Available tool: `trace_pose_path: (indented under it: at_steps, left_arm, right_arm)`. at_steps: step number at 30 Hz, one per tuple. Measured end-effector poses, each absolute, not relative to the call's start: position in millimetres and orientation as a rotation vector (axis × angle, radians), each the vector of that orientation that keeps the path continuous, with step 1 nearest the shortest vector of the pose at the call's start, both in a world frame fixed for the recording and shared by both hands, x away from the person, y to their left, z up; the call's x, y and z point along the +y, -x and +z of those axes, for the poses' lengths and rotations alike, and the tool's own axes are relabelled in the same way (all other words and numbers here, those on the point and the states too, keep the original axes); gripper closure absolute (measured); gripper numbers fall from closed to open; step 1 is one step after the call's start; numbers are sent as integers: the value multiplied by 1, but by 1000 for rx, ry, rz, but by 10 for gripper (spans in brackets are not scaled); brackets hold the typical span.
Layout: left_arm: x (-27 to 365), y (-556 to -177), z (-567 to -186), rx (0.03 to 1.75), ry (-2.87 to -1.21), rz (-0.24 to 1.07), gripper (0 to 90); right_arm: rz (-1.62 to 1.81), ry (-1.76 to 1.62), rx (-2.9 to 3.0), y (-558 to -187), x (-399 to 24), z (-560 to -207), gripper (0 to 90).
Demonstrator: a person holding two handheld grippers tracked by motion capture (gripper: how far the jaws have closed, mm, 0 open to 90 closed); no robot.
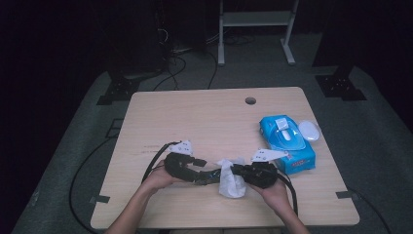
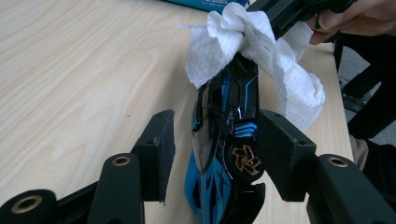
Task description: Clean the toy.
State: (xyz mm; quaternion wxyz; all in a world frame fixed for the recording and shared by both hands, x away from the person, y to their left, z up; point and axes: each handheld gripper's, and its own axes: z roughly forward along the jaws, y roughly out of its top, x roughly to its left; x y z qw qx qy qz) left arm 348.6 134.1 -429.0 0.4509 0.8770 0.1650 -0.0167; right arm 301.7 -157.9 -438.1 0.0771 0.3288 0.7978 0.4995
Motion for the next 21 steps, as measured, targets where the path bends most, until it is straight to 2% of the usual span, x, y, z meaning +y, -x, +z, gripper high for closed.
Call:
trace_pose_path:
  at_steps: [21]
  left_arm:
    - [130,-326,-432,336,-2202,51,419]
  right_arm:
    - [1472,-920,2417,-281,-161,-440,839]
